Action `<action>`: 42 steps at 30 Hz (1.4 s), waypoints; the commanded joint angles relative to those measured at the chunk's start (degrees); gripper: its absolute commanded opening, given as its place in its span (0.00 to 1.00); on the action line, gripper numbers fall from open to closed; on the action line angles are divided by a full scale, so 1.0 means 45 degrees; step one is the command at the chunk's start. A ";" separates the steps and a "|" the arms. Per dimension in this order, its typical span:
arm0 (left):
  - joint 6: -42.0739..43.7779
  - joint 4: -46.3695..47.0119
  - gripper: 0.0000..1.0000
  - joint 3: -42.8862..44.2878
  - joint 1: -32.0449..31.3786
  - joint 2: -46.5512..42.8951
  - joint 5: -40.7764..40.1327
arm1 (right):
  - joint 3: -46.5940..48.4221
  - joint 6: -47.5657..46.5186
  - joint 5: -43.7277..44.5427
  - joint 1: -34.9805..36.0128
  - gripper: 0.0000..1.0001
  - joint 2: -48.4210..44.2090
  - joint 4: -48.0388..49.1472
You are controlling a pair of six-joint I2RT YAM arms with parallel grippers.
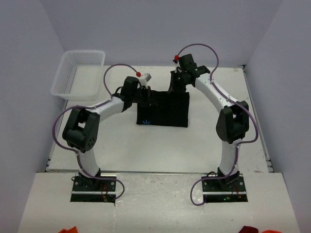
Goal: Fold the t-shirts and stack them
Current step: Smooth out wrinkles on the folded tshirt
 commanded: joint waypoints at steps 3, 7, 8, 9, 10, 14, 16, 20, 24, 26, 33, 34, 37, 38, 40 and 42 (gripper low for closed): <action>-0.0333 0.1716 0.00 -0.1242 -0.0192 0.0413 -0.0204 | 0.1380 -0.0570 0.0213 -0.0575 0.00 0.1790 -0.0947; -0.0099 0.1697 0.00 -0.1359 -0.0192 0.0901 -0.0302 | 0.2063 -0.0961 -0.0258 -0.1024 0.00 0.2767 -0.0986; -0.0118 0.1717 0.00 -0.1398 -0.0192 0.0921 -0.0322 | 0.2162 -0.0981 -0.0490 -0.1122 0.00 0.3059 -0.0986; -0.0157 0.1775 0.00 -0.1457 -0.0192 0.0960 -0.0264 | 0.2414 -0.1001 -0.0628 -0.1239 0.00 0.3217 -0.1006; -0.0215 0.1872 0.00 -0.1535 -0.0192 0.0980 -0.0186 | 0.2591 -0.1020 -0.0745 -0.1472 0.00 0.3392 -0.1103; -0.0587 0.2185 0.00 -0.2335 -0.0192 0.0961 -0.0204 | 0.3313 -0.1021 -0.1468 -0.1962 0.00 0.4154 -0.1667; -0.0723 0.2205 0.00 -0.2744 -0.0192 0.0883 -0.0224 | 0.3606 -0.0982 -0.1702 -0.2176 0.00 0.4526 -0.1786; -0.1036 0.2264 0.00 -0.3428 -0.0212 0.0493 -0.0243 | 0.4018 -0.0943 -0.1898 -0.2314 0.00 0.4956 -0.2158; -0.1232 0.1503 0.00 -0.3801 -0.0212 -0.0092 -0.0809 | 0.4857 -0.0728 -0.2094 -0.2509 0.00 0.5581 -0.2705; -0.1212 0.0937 0.00 -0.3898 -0.0212 -0.0230 -0.1024 | 0.4858 -0.0475 -0.2114 -0.2587 0.00 0.5718 -0.2705; -0.0900 0.0799 0.00 -0.4835 -0.0212 -0.1011 -0.1025 | 0.5015 -0.0376 -0.2524 -0.2705 0.00 0.6089 -0.3076; -0.0842 0.0799 0.00 -0.5029 -0.0231 -0.1070 -0.0948 | 0.4956 -0.0318 -0.2466 -0.2724 0.00 0.6070 -0.3115; -0.0763 0.0857 0.00 -0.5557 -0.0212 -0.1304 -0.1025 | 0.4644 0.0033 -0.1376 -0.2783 0.00 0.5953 -0.3115; -0.0647 0.0877 0.00 -0.6139 -0.0212 -0.1498 -0.1180 | 0.4392 0.0286 -0.0269 -0.2957 0.02 0.5682 -0.3096; -0.0646 0.0877 0.00 -0.6435 -0.0212 -0.1636 -0.1240 | 0.4467 0.0249 -0.0471 -0.3075 0.03 0.5699 -0.3115; -0.0665 0.0935 0.00 -0.6729 -0.0212 -0.1773 -0.1220 | 0.4662 0.0191 -0.0609 -0.3173 0.04 0.5776 -0.3310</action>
